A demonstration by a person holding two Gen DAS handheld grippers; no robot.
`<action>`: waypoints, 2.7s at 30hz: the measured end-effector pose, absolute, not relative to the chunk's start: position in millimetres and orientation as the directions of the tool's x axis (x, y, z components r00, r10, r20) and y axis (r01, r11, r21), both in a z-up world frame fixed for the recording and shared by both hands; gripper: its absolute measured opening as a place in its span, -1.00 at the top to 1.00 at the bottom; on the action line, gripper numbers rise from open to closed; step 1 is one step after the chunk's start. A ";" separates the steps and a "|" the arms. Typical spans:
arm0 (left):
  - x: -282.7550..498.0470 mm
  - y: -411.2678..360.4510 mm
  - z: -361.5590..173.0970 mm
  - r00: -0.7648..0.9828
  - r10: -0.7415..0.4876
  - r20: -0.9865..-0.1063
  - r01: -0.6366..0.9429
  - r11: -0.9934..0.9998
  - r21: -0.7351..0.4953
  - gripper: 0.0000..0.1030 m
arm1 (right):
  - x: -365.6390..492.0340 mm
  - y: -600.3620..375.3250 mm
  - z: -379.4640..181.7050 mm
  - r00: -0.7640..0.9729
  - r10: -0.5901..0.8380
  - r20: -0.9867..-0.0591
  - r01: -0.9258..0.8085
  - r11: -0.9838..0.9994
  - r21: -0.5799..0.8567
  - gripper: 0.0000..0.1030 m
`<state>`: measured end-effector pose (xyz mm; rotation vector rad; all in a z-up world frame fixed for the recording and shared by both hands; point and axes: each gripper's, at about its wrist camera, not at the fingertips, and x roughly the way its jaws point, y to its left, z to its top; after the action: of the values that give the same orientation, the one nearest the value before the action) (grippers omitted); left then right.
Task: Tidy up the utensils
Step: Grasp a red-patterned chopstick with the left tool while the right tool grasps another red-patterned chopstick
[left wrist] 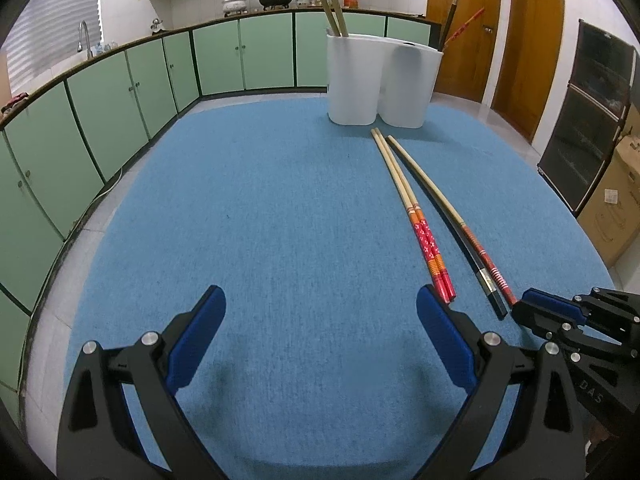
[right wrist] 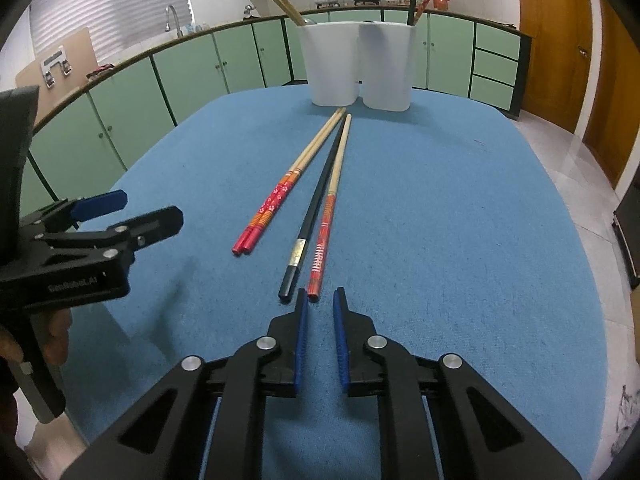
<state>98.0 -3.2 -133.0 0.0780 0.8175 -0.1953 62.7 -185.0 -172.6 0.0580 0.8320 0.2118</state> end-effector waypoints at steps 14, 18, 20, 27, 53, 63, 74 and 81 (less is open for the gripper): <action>96.7 -15.8 -138.0 0.641 -0.180 -0.746 0.241 0.970 -0.027 -0.82 | 67.5 -187.6 -174.1 0.684 0.153 -0.713 -0.114 0.988 0.103 0.89; 96.3 -25.9 -142.9 0.619 -0.204 -0.758 0.267 0.963 -0.041 -0.82 | 64.9 -199.8 -172.9 0.689 0.136 -0.712 -0.092 0.991 0.101 0.89; 97.3 -32.5 -145.8 0.614 -0.201 -0.763 0.274 0.961 -0.033 -0.82 | 65.6 -205.4 -173.7 0.688 0.136 -0.713 -0.082 0.991 0.109 0.89; 106.3 -38.2 -156.3 0.581 -0.192 -0.791 0.267 0.963 -0.037 -0.81 | 66.0 -211.7 -175.9 0.689 0.150 -0.709 -0.077 0.988 0.134 0.89; 116.1 -35.4 -156.5 0.567 -0.140 -0.812 0.232 0.973 -0.006 -0.82 | 67.8 -214.0 -177.6 0.688 0.165 -0.707 -0.075 0.985 0.158 0.89; 114.9 -39.0 -155.2 0.572 -0.161 -0.804 0.228 0.973 -0.033 -0.73 | 66.9 -213.3 -179.0 0.689 0.171 -0.705 -0.078 0.984 0.163 0.88; 108.6 -49.2 -151.8 0.589 -0.203 -0.782 0.289 0.957 -0.032 0.49 | 67.8 -215.3 -180.6 0.690 0.184 -0.700 -0.078 0.980 0.181 0.88; 105.0 -50.1 -147.0 0.579 -0.234 -0.781 0.321 0.946 -0.045 0.90 | 66.5 -219.4 -174.4 0.695 0.194 -0.692 -0.080 0.978 0.194 0.89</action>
<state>105.0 -50.1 -147.0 0.1054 0.8961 -0.3251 66.5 -219.4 -174.4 0.1532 0.7879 0.1535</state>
